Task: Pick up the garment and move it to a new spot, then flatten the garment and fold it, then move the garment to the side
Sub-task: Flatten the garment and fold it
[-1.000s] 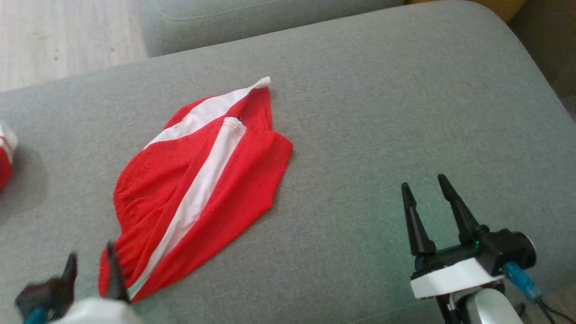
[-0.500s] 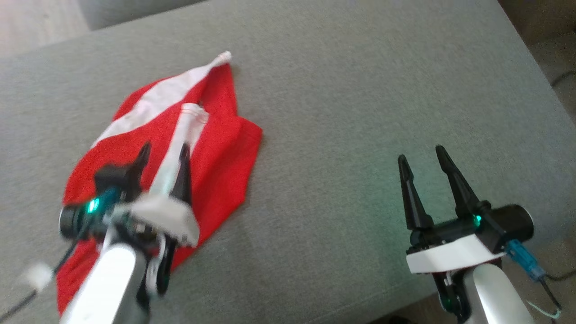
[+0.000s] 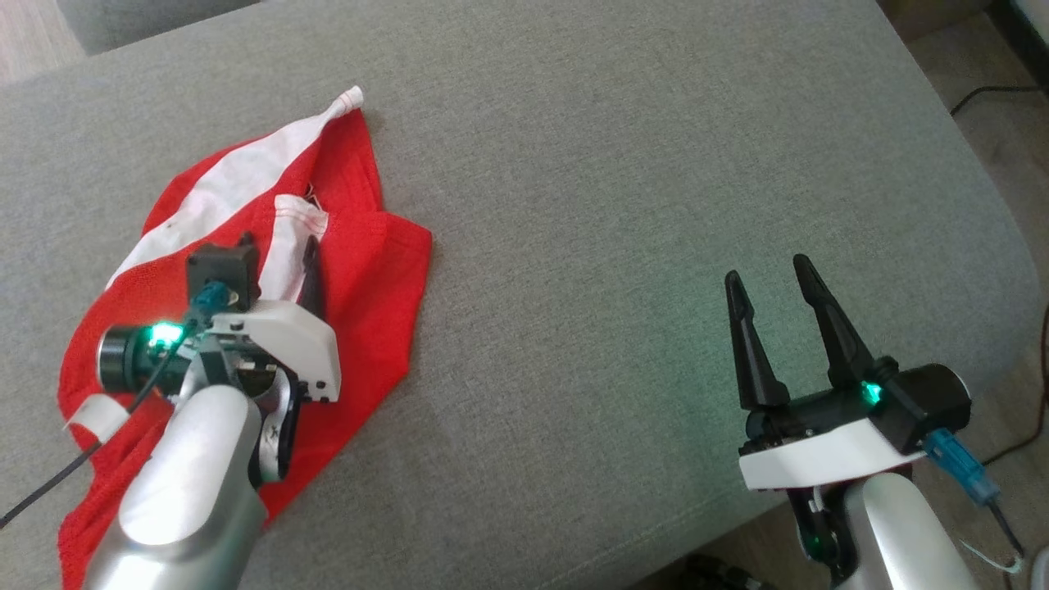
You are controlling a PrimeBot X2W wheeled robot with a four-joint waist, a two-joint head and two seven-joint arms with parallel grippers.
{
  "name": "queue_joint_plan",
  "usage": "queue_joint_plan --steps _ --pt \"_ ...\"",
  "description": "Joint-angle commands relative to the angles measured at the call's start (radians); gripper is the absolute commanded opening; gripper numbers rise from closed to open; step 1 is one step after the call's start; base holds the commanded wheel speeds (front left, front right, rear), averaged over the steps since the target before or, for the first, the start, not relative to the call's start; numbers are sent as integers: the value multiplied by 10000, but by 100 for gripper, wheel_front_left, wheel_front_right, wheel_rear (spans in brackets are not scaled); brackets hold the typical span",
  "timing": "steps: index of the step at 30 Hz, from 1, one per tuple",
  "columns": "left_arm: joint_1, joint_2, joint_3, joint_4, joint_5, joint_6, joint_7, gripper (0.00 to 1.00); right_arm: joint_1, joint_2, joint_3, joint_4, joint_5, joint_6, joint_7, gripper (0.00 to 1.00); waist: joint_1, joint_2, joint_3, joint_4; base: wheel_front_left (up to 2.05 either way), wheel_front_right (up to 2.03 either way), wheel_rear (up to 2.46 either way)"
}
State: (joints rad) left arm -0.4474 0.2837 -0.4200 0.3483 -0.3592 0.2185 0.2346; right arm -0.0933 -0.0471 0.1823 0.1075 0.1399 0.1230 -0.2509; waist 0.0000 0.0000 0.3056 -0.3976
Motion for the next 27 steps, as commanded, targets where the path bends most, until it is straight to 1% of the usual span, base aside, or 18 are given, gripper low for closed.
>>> queue_joint_plan --steps 1,2,3,7,11,15,16,21,24,27 --pt "-440 150 313 -193 8 -65 -94 64 -168 -31 166 -297 59 77 -109 100 0 0 -35 4 0 0 0" --pt "-449 118 306 -84 -51 -100 -59 36 -172 -31 168 -295 65 77 -109 100 0 0 -59 3 0 0 0" --pt "-462 98 276 8 -95 -161 -32 0 -178 -31 175 -295 68 77 -109 100 0 0 -79 2 0 0 0" --pt "-528 21 153 123 -139 -334 -187 0 -176 -31 179 -289 64 77 -109 100 0 0 -166 14 0 0 0" --pt "-586 -75 -14 -193 -79 -400 -357 0 -119 -31 168 -272 27 77 -109 100 0 0 -274 26 0 0 0" --pt "-235 -267 -667 -1672 38 -712 -329 0 -37 -31 188 -223 -19 77 -109 100 0 0 -447 -32 0 0 0" --pt "-235 -267 -667 -1672 38 -712 -329 0 -37 -31 188 -223 -19 77 -109 100 0 0 -447 -32 0 0 0" --pt "701 -602 -1817 -3336 95 -1003 153 0 -2 -31 146 -203 -65 77 -109 100 0 0 -512 -79 0 0 0" --pt "1153 -779 -2457 -3418 31 -1243 389 0 -28 -31 146 -188 -78 77 -109 100 0 0 -500 -108 0 0 0" --pt "1381 -1007 -2904 -2942 -119 -1545 372 0 -51 -31 191 -171 -75 77 -109 100 0 0 -484 -139 0 0 0"
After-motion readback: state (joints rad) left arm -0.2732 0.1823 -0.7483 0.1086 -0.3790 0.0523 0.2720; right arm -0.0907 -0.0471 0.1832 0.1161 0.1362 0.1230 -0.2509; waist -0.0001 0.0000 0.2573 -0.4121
